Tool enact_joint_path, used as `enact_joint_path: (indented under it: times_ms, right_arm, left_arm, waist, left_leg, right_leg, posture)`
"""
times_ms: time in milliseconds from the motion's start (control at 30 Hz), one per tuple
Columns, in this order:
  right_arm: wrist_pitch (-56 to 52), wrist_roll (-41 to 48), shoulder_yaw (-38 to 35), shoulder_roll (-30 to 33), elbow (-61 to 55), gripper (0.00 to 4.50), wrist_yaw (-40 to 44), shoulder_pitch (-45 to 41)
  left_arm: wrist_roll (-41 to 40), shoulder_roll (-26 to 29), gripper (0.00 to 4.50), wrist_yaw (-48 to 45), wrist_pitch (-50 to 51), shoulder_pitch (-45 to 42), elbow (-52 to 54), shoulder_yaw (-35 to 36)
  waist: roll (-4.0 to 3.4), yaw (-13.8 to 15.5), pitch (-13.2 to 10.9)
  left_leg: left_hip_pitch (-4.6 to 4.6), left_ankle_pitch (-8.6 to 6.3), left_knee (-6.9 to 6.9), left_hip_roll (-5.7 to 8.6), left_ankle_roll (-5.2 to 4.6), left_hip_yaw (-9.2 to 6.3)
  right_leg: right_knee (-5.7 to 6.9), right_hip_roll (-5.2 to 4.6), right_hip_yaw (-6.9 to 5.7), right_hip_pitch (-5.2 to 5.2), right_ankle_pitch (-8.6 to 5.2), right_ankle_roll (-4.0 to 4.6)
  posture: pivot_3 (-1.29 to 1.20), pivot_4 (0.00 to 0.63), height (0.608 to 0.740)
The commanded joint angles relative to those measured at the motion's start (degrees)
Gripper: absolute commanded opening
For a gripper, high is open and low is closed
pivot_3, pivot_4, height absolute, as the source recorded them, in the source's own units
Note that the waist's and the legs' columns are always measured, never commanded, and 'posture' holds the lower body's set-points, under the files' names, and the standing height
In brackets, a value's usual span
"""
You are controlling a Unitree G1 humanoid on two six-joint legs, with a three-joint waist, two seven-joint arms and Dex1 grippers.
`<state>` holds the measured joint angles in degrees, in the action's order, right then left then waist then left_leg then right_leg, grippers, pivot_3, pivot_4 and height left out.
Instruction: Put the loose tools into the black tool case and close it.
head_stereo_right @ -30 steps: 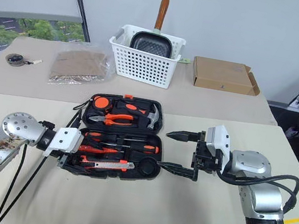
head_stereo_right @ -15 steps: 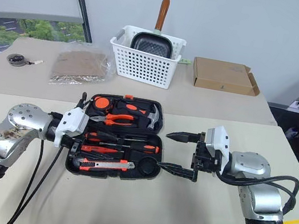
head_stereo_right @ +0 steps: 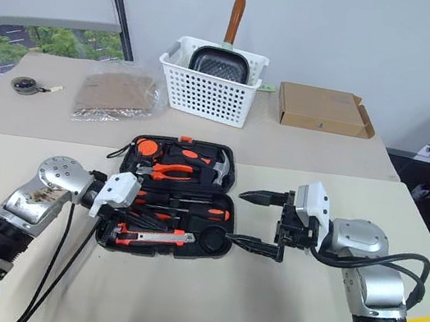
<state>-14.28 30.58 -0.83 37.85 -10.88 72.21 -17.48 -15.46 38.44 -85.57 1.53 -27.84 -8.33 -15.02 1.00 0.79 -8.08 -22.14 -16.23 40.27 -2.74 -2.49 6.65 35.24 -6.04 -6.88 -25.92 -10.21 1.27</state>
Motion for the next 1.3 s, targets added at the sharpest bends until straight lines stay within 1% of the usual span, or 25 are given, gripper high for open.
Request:
enact_joint_path:
  times_ms: [33,233,367,467,633,700,800,867,933,1033,1067,1100,1167,1300]
  right_arm:
    - [1.12,0.94,-1.45,0.42,-1.99,4.5,-0.22,-0.12]
    - [1.13,0.91,-1.61,0.63,-2.18,4.5,-0.31,-0.06]
    - [1.14,0.87,-1.67,0.74,-2.4,4.5,-0.38,0.16]
    - [1.11,0.9,-1.7,0.77,-2.58,4.5,-0.43,0.29]
    - [0.89,0.9,-1.8,0.99,-3.0,4.5,-0.58,0.75]
    - [0.59,0.06,-1.94,1.62,-3.01,4.5,-1.23,1.16]
    - [0.63,-1.01,-2.77,3.43,-2.46,4.5,-1.83,2.12]
    - [0.44,-2.23,-3.7,5.49,-1.62,4.5,-2.6,2.97]
    - [0.24,-3.36,-4.73,7.56,-0.85,4.5,-3.35,4.1]
    - [-1.27,-6.01,-5.65,11.0,0.12,4.5,-5.24,5.88]
    - [-2.08,-7.06,-5.57,12.07,0.37,4.5,-5.97,6.24]
    - [-2.73,-7.97,-5.37,13.12,0.64,4.5,-6.5,6.55]
    - [-3.26,-9.78,-4.92,14.89,0.98,4.5,-7.18,7.28]
    - [-8.91,-12.97,-2.28,18.05,1.4,4.5,-8.91,7.75]
  left_arm:
    - [2.66,-0.28,0.03,-1.82,-3.78,-1.86,-2.98,-1.58]
    - [6.85,-0.91,0.03,-3.21,-10.06,-3.83,-10.98,-3.78]
    - [8.58,-1.76,0.03,-3.94,-13.71,-4.11,-16.54,-4.91]
    - [9.09,-2.19,0.03,-4.31,-15.39,-3.92,-18.65,-5.41]
    - [9.71,-2.51,0.03,-3.94,-17.36,-3.45,-21.25,-5.75]
    - [8.05,-3.41,0.03,-2.58,-16.58,-3.18,-21.42,-4.25]
    - [5.65,-4.53,0.03,0.14,-14.94,-3.2,-19.07,-1.29]
    - [1.75,-4.97,0.03,1.78,-9.82,-2.89,-13.94,1.48]
    - [0.29,-5.04,0.03,6.2,-5.12,-2.53,-8.46,4.15]
    - [-4.18,-3.25,0.03,9.29,4.8,-0.55,2.39,7.22]
    - [-6.36,-2.48,0.55,9.45,8.01,0.35,5.99,8.12]
    - [-9.42,-0.95,0.77,8.79,12.53,1.58,10.12,8.8]
    - [-13.01,1.69,1.53,8.26,18.55,3.73,16.4,9.62]
    - [-15.85,3.77,3.02,11.36,23.12,6.71,23.9,11.65]
  waist:
    - [0.0,0.0,0.0]
    - [0.01,0.01,0.01]
    - [-0.01,0.0,0.02]
    - [-0.01,-0.05,0.02]
    - [-0.1,-0.04,0.1]
    - [-0.15,-0.04,0.13]
    - [-0.19,0.23,0.15]
    - [-0.19,0.43,0.15]
    - [-0.14,0.54,0.12]
    - [-0.04,0.53,0.06]
    - [-0.04,0.4,0.06]
    - [-0.04,0.33,0.07]
    - [-0.04,-0.12,0.07]
    - [-0.05,-0.09,0.06]
  left_leg:
    - [0.0,0.0,0.0,0.0,0.0,0.0]
    - [0.1,0.0,0.05,-0.01,0.0,-0.02]
    - [0.4,0.0,0.05,-0.04,0.0,-0.04]
    - [0.81,-0.01,0.04,-0.08,0.0,-0.07]
    - [0.85,-0.01,0.03,-0.1,0.01,-0.08]
    - [0.85,-0.01,0.03,-0.1,0.0,-0.08]
    - [0.85,-0.01,0.04,-0.08,0.0,-0.08]
    - [0.81,0.0,0.04,-0.07,-0.01,-0.09]
    - [0.68,0.01,0.05,-0.04,-0.04,-0.09]
    - [0.36,0.04,0.07,-0.04,-0.09,-0.15]
    - [0.31,0.03,0.07,-0.03,-0.1,-0.16]
    - [0.11,0.01,0.04,-0.03,-0.13,-0.16]
    - [0.05,0.0,0.01,-0.01,-0.13,-0.12]
    - [0.07,0.0,-0.08,0.03,-0.09,-0.05]
  right_leg:
    - [0.0,0.0,0.0,0.0,0.0,0.0]
    - [0.08,-0.01,0.0,0.07,0.0,0.0]
    - [0.1,-0.02,0.0,0.37,-0.01,0.0]
    - [0.09,-0.05,-0.04,0.75,-0.04,0.02]
    - [0.1,-0.08,-0.04,0.76,-0.04,0.01]
    - [0.11,-0.08,-0.04,0.76,-0.04,0.0]
    - [0.11,-0.11,-0.04,0.77,-0.03,0.0]
    - [0.09,-0.13,-0.05,0.76,-0.03,0.0]
    - [0.08,-0.17,-0.04,0.67,-0.03,0.0]
    - [0.01,-0.14,-0.08,0.49,0.02,-0.08]
    - [-0.03,-0.12,-0.08,0.45,0.02,-0.09]
    - [-0.05,-0.13,-0.07,0.3,0.02,-0.09]
    - [-0.07,-0.12,-0.03,0.21,-0.03,-0.17]
    - [-0.14,-0.12,0.05,0.16,-0.12,-0.29]
  posture:
    - [0.0,0.15,0.7]
    - [0.0,0.15,0.7]
    - [0.0,0.15,0.7]
    - [0.0,0.15,0.7]
    - [0.0,0.15,0.7]
    - [0.0,0.15,0.7]
    - [0.0,0.15,0.7]
    - [0.0,0.15,0.7]
    - [0.0,0.15,0.7]
    - [0.0,0.15,0.7]
    - [0.0,0.15,0.7]
    - [0.0,0.15,0.7]
    - [0.0,0.15,0.7]
    - [0.0,0.15,0.7]
